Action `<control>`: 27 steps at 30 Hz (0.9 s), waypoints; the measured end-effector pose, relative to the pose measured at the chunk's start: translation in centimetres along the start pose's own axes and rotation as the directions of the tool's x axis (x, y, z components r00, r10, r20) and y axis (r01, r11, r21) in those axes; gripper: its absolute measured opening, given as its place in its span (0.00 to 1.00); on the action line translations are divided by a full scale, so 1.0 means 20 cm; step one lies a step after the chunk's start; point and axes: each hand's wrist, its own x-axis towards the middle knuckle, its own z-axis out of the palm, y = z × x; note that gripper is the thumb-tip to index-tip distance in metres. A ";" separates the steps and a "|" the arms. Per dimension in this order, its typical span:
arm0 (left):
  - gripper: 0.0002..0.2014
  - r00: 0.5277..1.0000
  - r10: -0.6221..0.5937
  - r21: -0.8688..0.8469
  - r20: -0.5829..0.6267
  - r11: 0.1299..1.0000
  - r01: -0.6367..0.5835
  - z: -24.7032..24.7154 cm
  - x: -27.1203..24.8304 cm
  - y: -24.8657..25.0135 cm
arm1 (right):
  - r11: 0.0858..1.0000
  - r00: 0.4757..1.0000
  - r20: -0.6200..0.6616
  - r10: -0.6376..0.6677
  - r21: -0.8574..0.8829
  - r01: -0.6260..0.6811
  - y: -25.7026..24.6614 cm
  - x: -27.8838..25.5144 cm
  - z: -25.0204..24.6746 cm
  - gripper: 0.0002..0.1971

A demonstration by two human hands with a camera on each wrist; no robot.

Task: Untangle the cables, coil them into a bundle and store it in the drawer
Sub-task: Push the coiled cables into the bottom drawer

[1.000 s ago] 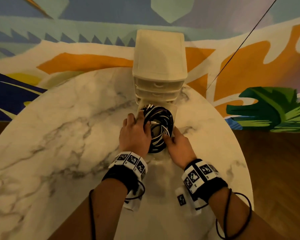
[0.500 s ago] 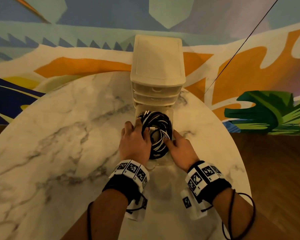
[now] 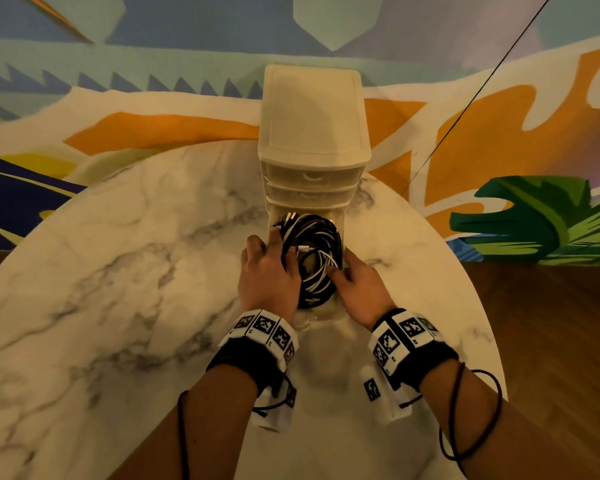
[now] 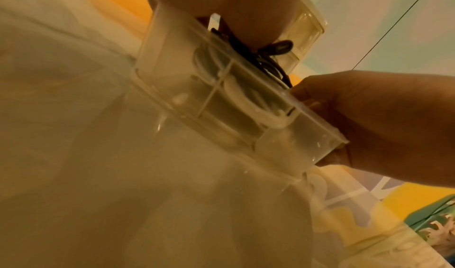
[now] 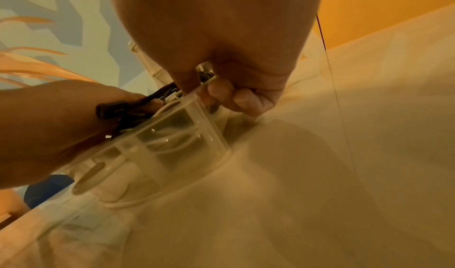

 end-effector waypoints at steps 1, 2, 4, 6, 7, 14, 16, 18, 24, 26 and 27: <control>0.23 1.000 0.001 0.007 0.001 1.000 -0.001 0.00 0.02 0.01 | 1.000 1.000 -0.002 0.004 0.002 -0.004 0.00 0.02 -0.01 0.17; 0.23 1.000 -0.003 0.024 0.007 1.000 0.002 0.00 0.04 0.02 | 1.000 1.000 -0.002 0.006 0.006 -0.006 0.00 0.04 -0.01 0.17; 0.25 1.000 0.023 0.126 0.015 0.992 -0.024 0.00 0.06 0.02 | 1.000 1.000 0.009 0.018 0.010 -0.018 -0.01 0.07 -0.02 0.17; 0.27 0.992 0.124 0.230 0.023 0.965 -0.126 0.01 0.06 0.03 | 0.999 0.999 0.015 0.034 0.017 -0.034 -0.01 0.08 -0.03 0.16; 0.28 0.981 0.192 0.242 0.039 0.950 -0.196 0.01 0.06 0.03 | 0.999 0.999 0.018 0.037 0.017 -0.037 -0.01 0.07 -0.04 0.16; 0.31 0.917 0.357 0.263 0.180 0.880 -0.395 0.02 0.09 0.00 | 0.989 0.997 -0.059 0.055 -0.130 -0.063 -0.02 0.06 -0.05 0.27; 0.31 0.915 0.359 0.259 0.183 0.881 -0.397 0.02 0.08 0.00 | 0.967 0.977 -0.205 -0.063 -0.256 0.009 -0.07 -0.01 -0.05 0.37; 0.32 0.905 0.372 0.246 0.204 0.876 -0.415 0.02 0.08 -0.01 | 0.895 0.965 -0.133 -0.227 -0.419 0.153 -0.13 -0.10 -0.04 0.44; 0.31 0.930 0.329 0.201 0.165 0.912 -0.358 0.05 0.08 -0.02 | 0.725 0.949 0.256 -0.183 -0.617 0.306 -0.14 -0.03 -0.04 0.64; 0.32 0.949 0.274 0.236 0.155 0.923 -0.305 0.06 0.07 -0.01 | 0.714 0.948 0.279 -0.157 -0.631 0.304 -0.15 0.01 -0.04 0.66; 0.32 0.957 0.251 0.251 0.147 0.926 -0.281 0.05 0.07 -0.01 | 0.706 0.947 0.286 -0.146 -0.641 0.303 -0.15 0.01 -0.04 0.67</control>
